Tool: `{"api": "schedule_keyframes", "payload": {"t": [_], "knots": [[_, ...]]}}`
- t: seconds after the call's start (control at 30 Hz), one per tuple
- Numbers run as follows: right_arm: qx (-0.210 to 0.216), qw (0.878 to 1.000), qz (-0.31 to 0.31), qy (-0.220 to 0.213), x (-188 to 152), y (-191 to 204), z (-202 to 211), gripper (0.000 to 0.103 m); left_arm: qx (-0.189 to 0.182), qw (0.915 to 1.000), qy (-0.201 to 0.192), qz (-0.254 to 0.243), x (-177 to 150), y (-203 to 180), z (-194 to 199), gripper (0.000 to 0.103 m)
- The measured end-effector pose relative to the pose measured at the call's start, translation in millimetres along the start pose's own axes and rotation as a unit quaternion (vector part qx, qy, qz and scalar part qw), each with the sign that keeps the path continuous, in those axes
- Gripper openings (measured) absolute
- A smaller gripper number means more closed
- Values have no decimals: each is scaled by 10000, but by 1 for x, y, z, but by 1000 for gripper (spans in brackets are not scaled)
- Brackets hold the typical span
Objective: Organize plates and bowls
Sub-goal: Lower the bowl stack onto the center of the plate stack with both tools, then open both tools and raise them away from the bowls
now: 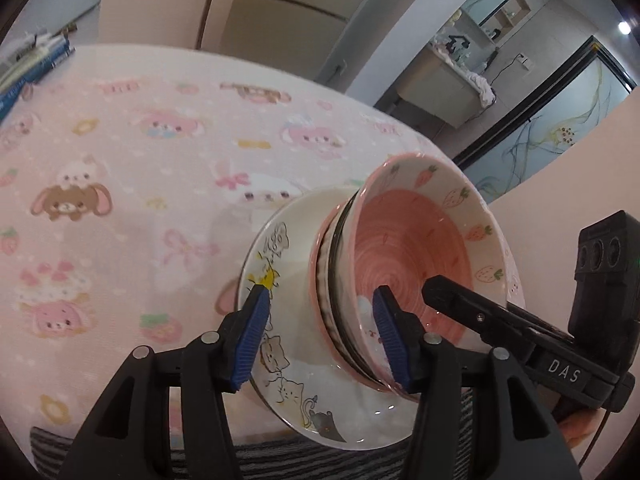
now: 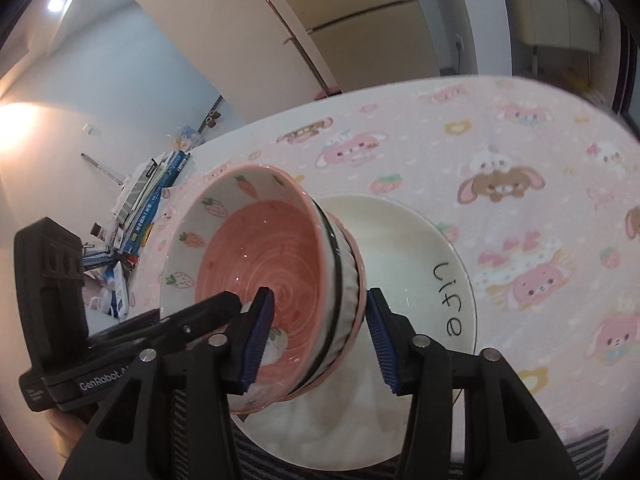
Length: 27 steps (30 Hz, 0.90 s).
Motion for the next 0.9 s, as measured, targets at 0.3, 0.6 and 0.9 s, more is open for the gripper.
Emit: {"api": "schedule_keyframes", "payload": {"t": [0.3,0.6,0.9], "knots": [[-739,9885,707,-1111,-6,30,50,70,712,9794,-1661,-898,-5,-22,60,78],[-1016,9544,964,-2635,-18,47,108,89,984,9289,-3127,-1722,-23,-37,118,102],[-1021,9102,1176,-3837,-39,62,163,103,1122,8804,-4148,-2009,-48,-53,160,102]]}}
Point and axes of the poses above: each gripper's, at about its wrist camera, not at the fingertips, and z roughly against the way its jaws point, y to its left, x to its top, the point moved 1 cm from there along -z, roughly the way its jaws point, and after that the axes turned 5 degrees about -x, right-handed, at the moved point
